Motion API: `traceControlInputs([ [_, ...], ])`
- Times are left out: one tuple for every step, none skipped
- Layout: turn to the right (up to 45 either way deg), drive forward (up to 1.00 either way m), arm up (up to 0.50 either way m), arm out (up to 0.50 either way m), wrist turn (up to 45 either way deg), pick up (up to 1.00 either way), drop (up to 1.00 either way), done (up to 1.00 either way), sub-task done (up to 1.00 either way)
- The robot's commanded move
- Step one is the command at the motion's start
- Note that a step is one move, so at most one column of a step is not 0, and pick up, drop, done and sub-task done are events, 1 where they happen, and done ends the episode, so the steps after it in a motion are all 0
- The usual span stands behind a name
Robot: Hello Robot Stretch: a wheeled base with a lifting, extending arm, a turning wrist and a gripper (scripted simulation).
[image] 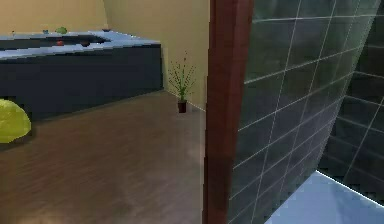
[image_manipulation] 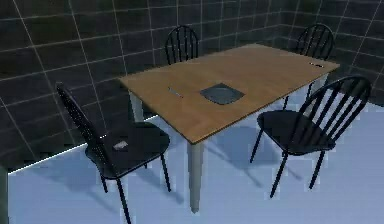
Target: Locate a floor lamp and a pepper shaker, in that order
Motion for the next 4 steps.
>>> traceControlInputs([
  [-36.0, 0.00, 0.00, 0.00, 0.0, 0.00, 0.00, 0.00, 0.00],
  [0.0, 0.75, 0.00, 0.00, 0.0, 0.00, 0.00, 0.00, 0.00],
  [27.0, 0.00, 0.00, 0.00, 0.0, 0.00, 0.00, 0.00, 0.00],
  [0.0, 1.00, 0.00, 0.00, 0.0, 0.00, 0.00, 0.00, 0.00],
])
